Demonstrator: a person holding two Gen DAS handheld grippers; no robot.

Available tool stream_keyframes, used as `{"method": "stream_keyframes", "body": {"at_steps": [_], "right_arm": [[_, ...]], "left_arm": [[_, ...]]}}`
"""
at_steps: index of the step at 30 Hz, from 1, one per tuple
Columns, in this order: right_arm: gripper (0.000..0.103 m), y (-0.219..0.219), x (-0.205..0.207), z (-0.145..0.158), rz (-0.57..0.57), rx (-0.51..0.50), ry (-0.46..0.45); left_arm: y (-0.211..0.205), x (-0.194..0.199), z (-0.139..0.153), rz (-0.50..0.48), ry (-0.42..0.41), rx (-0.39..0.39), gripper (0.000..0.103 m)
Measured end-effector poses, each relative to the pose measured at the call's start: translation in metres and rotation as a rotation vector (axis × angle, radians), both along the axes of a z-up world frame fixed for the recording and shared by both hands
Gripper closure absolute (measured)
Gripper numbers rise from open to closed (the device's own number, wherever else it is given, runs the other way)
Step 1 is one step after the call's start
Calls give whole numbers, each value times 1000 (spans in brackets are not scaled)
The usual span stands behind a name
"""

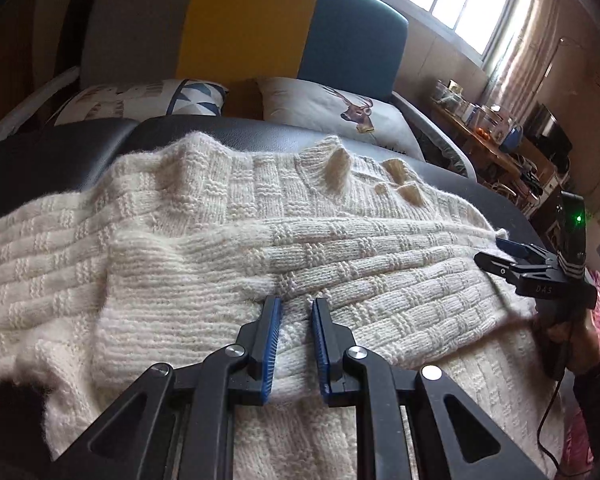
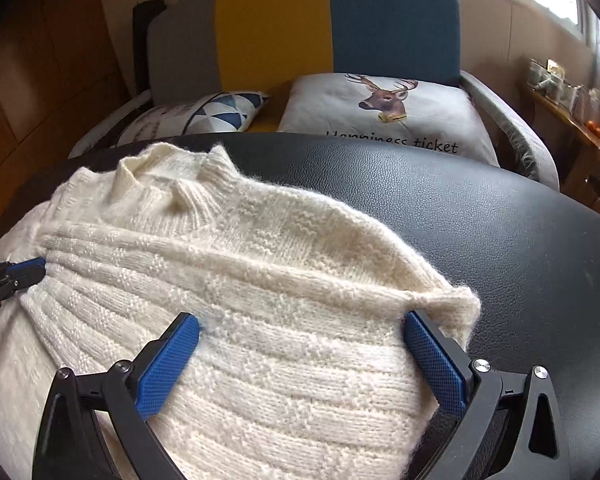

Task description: Fold clothes

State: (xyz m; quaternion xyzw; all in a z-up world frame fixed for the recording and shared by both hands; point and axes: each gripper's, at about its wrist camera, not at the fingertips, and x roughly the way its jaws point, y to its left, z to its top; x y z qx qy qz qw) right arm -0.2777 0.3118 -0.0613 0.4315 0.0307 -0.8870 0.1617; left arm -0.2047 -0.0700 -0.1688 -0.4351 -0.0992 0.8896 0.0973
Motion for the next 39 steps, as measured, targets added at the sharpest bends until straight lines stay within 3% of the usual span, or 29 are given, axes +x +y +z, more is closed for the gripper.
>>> {"method": "stream_keyframes", "body": {"at_steps": [5,8,10,13,16,18,22,26,32,35,39], "right_arm": [[0,-8,3,1,10,56,0],[0,-12,13,16,-22,103,0],[0,-25,43,47,22,47,82],[0,-64,86,62,112,-6,74],[0,-98,134,52,158,-29,43],[0,-112,158,39,133,-28,9],[0,-123,186,0,21,-27,-120],[0,-147,209,-16,-6,62,-75],[0,-149,211,-17,-29,56,-57],[0,-144,210,-18,2,46,-46],[0,-138,202,-15,39,34,-42]], "left_arm": [[2,15,10,21,-13,-17,87],[-16,36,31,37,-3,61,87],[-36,59,44,70,23,146,87],[-49,98,49,50,56,189,87],[-52,132,40,0,50,204,87],[-51,148,25,-15,19,177,87],[-73,158,21,23,6,255,90],[-97,167,19,68,-1,346,90],[-132,180,15,135,-12,483,86],[-208,189,23,341,37,619,81],[-310,191,17,614,35,637,79]]}}
